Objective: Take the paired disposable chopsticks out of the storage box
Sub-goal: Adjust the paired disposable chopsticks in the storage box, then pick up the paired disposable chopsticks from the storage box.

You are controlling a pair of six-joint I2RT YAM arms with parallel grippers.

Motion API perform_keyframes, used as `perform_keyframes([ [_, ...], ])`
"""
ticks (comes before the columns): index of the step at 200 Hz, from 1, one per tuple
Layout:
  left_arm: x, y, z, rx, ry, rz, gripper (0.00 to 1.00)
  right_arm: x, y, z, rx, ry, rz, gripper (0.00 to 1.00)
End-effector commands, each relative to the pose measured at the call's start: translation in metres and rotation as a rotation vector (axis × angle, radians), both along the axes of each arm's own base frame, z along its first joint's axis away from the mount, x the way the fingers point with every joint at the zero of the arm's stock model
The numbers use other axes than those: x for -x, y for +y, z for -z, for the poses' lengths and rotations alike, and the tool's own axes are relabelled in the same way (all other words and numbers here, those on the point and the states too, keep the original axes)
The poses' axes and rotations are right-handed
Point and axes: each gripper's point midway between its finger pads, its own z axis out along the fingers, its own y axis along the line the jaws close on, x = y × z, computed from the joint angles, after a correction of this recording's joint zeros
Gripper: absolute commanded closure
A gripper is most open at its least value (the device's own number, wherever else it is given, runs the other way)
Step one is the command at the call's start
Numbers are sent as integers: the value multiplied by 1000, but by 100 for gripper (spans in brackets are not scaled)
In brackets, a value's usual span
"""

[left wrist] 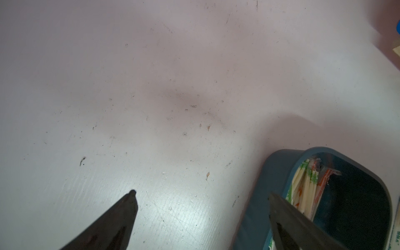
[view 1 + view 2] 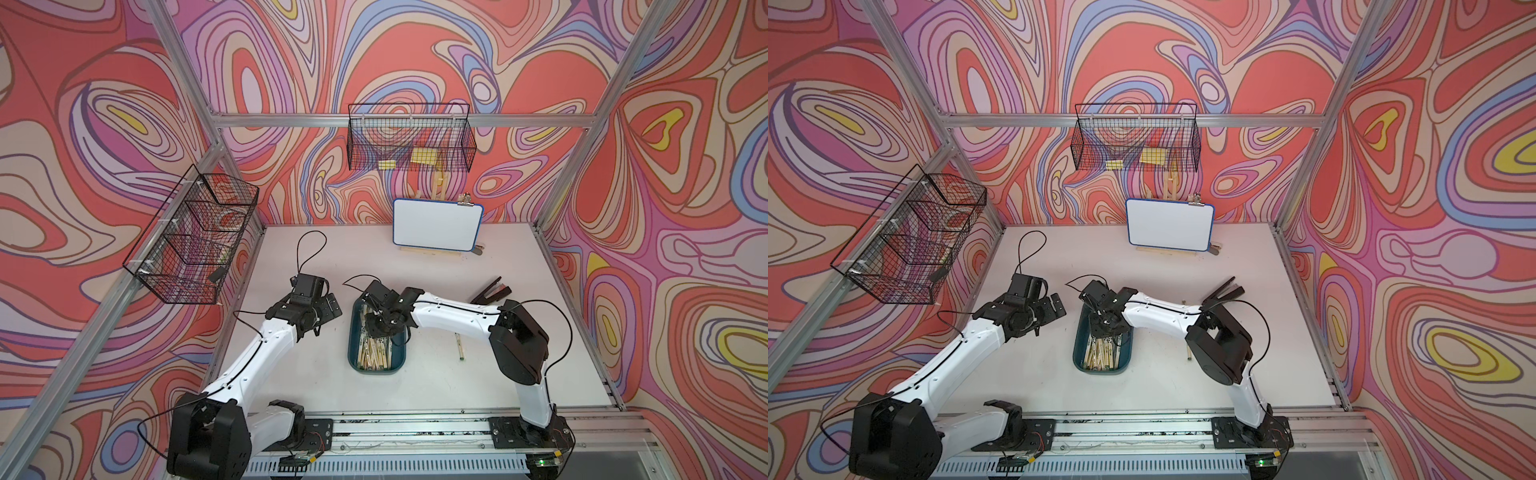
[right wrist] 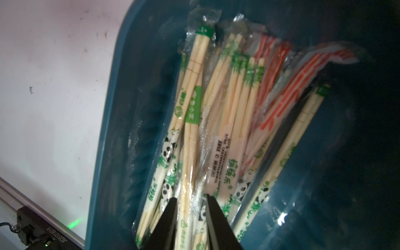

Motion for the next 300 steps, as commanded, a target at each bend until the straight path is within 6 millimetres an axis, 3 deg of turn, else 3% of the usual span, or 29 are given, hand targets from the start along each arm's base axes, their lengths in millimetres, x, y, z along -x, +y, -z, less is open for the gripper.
perform_keyframes([
  [1, 1, 2, 1, -1, -7, -2, 0, 2, -8, 9, 46, -4, -1, 72],
  [128, 1, 2, 2, 1, -5, -2, 0, 7, -11, 41, 99, 45, -9, 72],
  [161, 1, 2, 2, 1, -5, -2, 0, 7, -11, 42, 98, 48, -12, 75],
  [247, 0, 0, 1, 11, -5, 1, 0, 8, -11, 21, 70, 27, -14, 94],
  [300, 1, 0, -1, 8, -4, 7, 0, 2, -13, -14, 32, -33, 0, 100],
])
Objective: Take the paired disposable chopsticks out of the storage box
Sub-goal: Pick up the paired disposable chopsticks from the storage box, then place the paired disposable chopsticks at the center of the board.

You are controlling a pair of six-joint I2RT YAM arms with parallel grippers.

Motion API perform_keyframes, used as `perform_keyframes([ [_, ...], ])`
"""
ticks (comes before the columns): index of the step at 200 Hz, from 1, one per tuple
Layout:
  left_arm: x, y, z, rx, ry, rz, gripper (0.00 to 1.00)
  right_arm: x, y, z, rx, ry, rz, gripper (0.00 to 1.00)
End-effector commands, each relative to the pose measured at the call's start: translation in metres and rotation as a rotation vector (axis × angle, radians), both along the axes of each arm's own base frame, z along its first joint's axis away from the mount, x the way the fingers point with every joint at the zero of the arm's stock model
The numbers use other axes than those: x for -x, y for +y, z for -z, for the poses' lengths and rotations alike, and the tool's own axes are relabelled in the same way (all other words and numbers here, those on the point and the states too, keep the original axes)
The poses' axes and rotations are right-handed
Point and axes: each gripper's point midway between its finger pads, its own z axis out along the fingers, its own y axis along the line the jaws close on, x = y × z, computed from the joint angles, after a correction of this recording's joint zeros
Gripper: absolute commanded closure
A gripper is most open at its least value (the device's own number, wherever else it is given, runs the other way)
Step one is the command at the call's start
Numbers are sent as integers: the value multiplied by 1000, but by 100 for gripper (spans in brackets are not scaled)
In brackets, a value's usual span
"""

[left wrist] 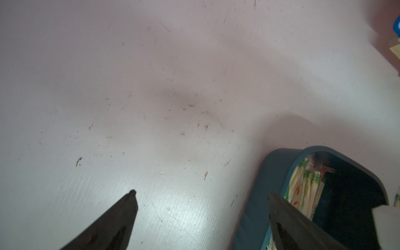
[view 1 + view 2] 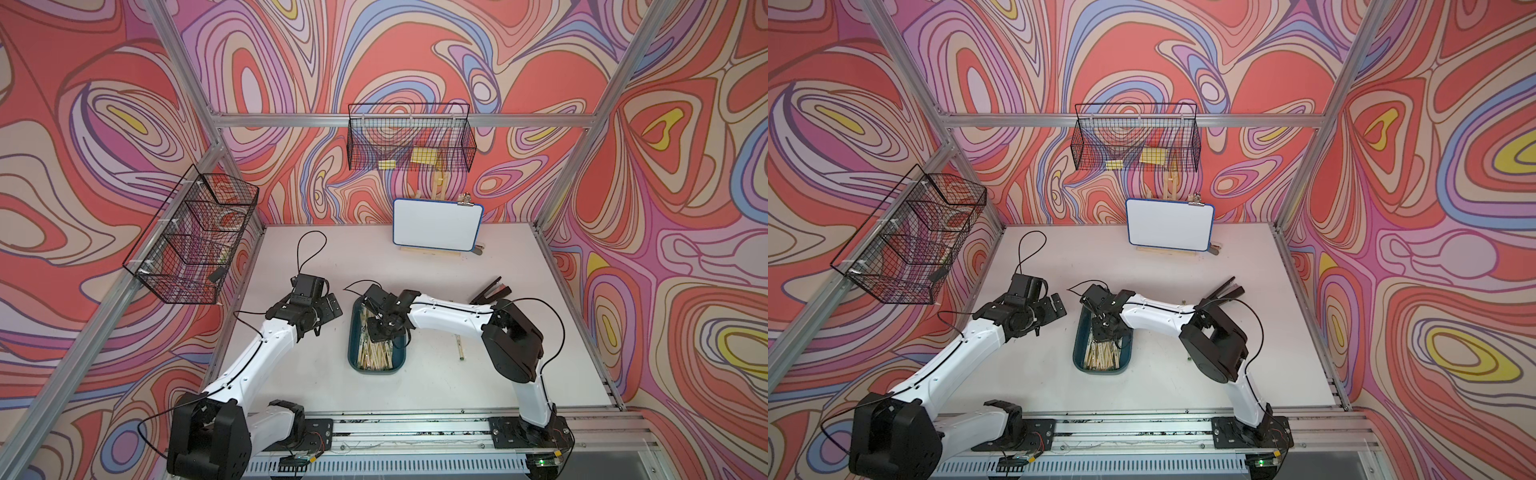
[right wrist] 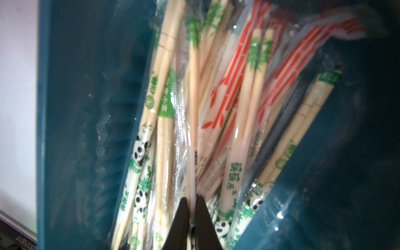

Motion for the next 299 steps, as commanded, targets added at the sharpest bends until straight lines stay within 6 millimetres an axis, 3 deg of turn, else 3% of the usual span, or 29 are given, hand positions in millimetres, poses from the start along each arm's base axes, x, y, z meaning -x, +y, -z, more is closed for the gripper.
perform_keyframes([
  [1, 1, 2, -1, 0, -1, 3, 0, -3, -4, -31, -23, -58, 7, 100],
  [62, 2, 0, -3, 5, 2, 22, 0, -19, -14, -78, -54, -161, 31, 100],
  [95, 4, -4, -4, 20, 3, 35, 0, -35, -44, -98, -52, -208, 88, 100],
  [110, 4, -6, -4, 35, 2, 42, 0, -42, -63, -96, -26, -217, 119, 100],
  [115, 4, -7, -4, 40, 1, 42, 0, -43, -71, -106, -37, -234, 132, 100],
  [149, 7, -12, -1, 74, 6, 45, 0, -50, -120, -91, 28, -229, 206, 100],
  [193, 8, -16, 0, 91, 5, 44, 0, -50, -173, -48, 199, -199, 262, 100],
  [299, 3, -20, 0, 92, 14, 59, 0, -53, -217, 14, 425, -138, 294, 100],
])
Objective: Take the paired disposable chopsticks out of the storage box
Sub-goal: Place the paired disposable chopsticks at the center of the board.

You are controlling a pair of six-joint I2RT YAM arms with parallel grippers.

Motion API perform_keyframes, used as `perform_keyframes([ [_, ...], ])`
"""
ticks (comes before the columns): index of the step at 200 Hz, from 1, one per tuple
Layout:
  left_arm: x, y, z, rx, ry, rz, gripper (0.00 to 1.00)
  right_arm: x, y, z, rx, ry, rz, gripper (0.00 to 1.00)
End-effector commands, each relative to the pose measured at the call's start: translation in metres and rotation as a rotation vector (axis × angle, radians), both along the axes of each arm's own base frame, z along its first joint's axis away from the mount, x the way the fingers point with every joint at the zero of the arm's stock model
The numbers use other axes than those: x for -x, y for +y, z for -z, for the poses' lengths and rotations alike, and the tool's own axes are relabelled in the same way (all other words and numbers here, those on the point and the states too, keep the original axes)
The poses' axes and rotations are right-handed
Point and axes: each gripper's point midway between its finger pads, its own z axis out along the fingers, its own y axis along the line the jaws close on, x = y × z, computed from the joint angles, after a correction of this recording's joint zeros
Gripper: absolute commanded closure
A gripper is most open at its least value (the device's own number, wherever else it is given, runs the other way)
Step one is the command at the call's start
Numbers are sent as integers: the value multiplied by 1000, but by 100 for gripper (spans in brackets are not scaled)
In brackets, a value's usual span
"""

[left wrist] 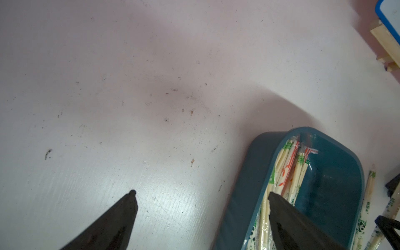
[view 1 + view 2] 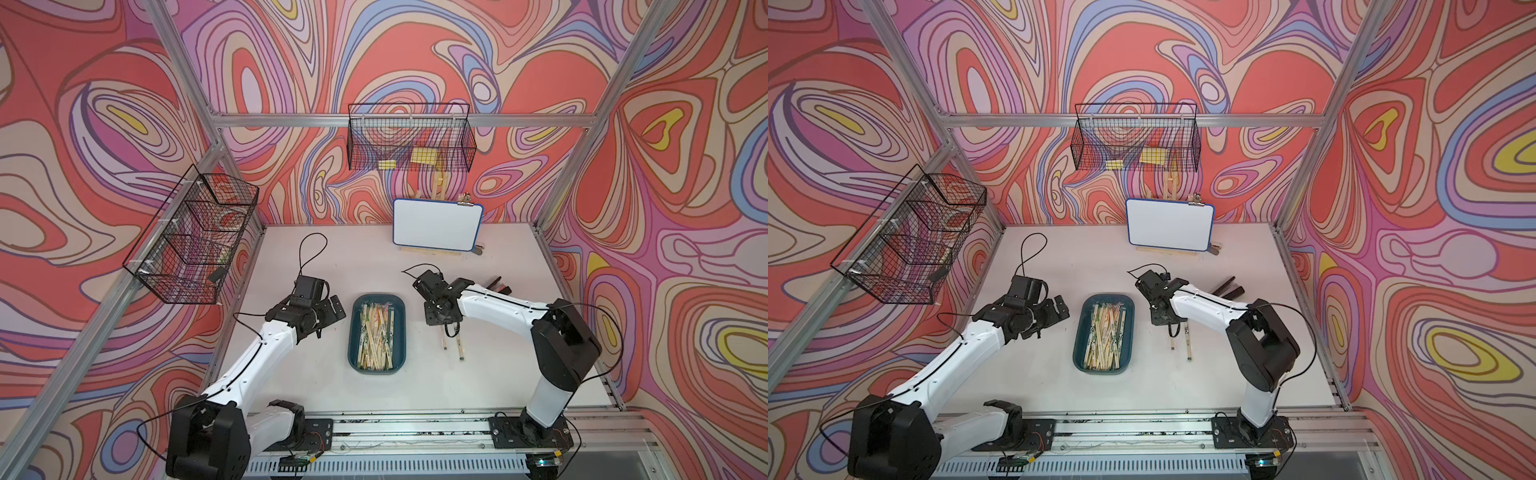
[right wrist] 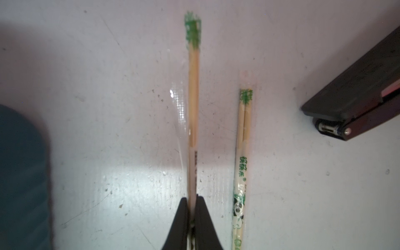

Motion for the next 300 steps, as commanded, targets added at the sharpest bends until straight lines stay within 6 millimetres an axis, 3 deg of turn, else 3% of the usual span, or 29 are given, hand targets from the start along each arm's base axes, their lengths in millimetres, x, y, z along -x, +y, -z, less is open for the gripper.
perform_keyframes([
  [1, -3, -3, -4, 8, -11, 12, 0, 0, -17, 15, 72, 17, 18, 100],
  [58, -4, -3, -6, 5, -12, 15, 0, -3, -28, 29, 107, 36, 38, 98],
  [137, -4, -4, -5, 9, -12, 13, 0, 4, -38, 31, 136, 46, 49, 81],
  [196, -3, -2, -5, 4, -14, 12, 0, 1, -24, 5, 38, 17, 48, 65],
  [237, -2, -2, -5, 0, -12, 11, 0, -6, 6, -39, -150, -37, 19, 62],
  [265, -2, 0, -4, -9, -10, 11, 0, -3, 49, -63, -358, -45, -40, 62],
  [300, -2, 2, -1, -20, -4, 4, 0, 12, 111, -75, -447, -26, -151, 62],
])
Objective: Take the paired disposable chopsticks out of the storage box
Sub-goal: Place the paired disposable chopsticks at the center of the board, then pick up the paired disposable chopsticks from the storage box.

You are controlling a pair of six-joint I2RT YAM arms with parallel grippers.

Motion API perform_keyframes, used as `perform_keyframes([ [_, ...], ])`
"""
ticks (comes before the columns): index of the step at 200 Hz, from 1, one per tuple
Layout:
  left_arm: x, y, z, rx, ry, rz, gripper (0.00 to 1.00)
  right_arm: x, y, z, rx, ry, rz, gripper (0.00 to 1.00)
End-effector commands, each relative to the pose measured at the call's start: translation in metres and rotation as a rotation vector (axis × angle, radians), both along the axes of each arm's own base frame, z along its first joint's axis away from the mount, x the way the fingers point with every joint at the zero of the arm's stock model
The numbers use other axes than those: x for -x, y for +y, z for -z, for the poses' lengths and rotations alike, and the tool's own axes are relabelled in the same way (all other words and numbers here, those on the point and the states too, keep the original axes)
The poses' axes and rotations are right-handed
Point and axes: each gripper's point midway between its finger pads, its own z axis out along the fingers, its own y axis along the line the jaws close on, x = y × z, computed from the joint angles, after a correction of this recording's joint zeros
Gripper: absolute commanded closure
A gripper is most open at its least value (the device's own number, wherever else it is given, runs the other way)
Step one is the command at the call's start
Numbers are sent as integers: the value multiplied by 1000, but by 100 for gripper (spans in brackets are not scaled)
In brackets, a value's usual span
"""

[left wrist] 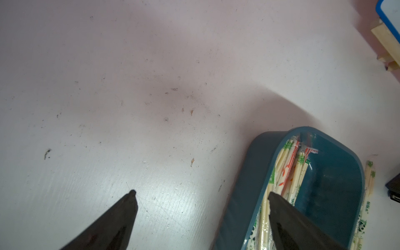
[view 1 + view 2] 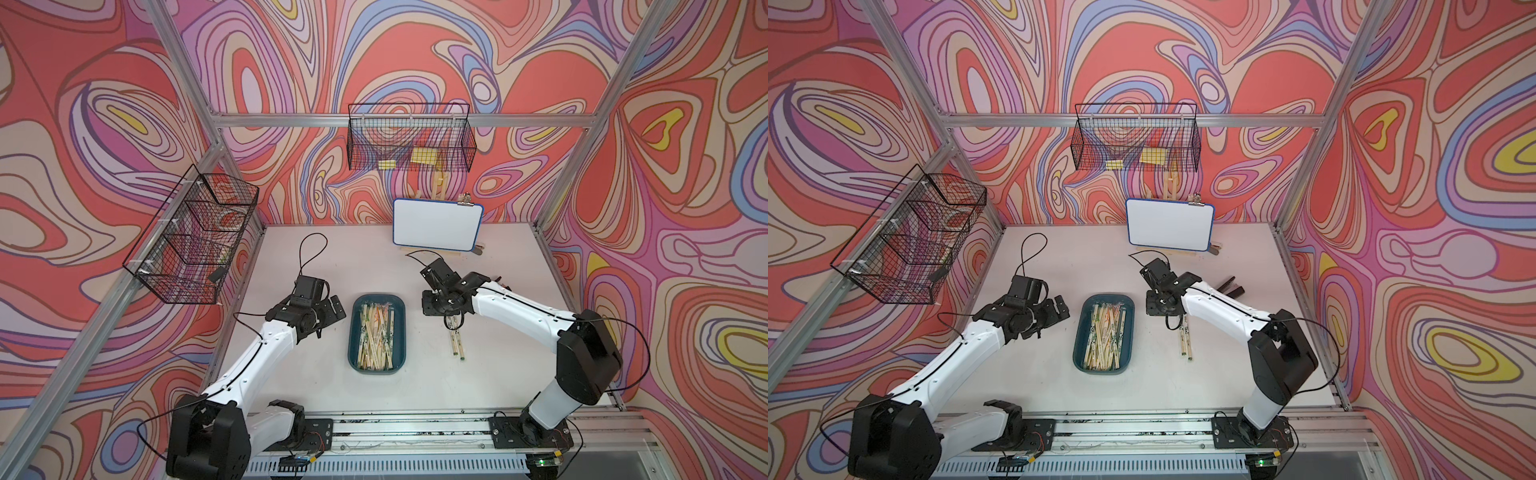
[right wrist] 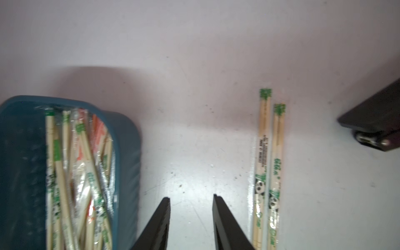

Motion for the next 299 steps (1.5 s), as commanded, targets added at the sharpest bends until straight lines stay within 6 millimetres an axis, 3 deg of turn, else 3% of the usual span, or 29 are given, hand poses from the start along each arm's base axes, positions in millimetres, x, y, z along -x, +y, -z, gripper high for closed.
perform_keyframes([
  [1, -2, 2, -1, -19, -4, 4, 0, 12, 54, -12, -118, 14, -94, 62],
  [27, -2, 2, -1, -22, -5, 4, 0, 24, 92, -12, -162, 30, -160, 66],
  [31, -1, 2, -1, -22, -4, 5, 0, 26, 97, 0, -147, 49, -167, 66],
  [58, -1, 2, -3, -22, -9, 5, 0, 33, 113, 18, -123, 81, -203, 70],
  [102, -2, 1, -4, -17, -11, 8, 0, 39, 118, 47, -57, 125, -229, 72],
  [139, -3, 1, -4, -16, -14, 8, 0, 40, 119, 60, -38, 145, -231, 73],
  [274, -4, 0, -2, -15, -11, 15, 0, 42, 121, 89, 14, 187, -234, 73],
  [299, -4, 0, -2, -16, -11, 13, 0, 43, 122, 91, 14, 191, -236, 77],
])
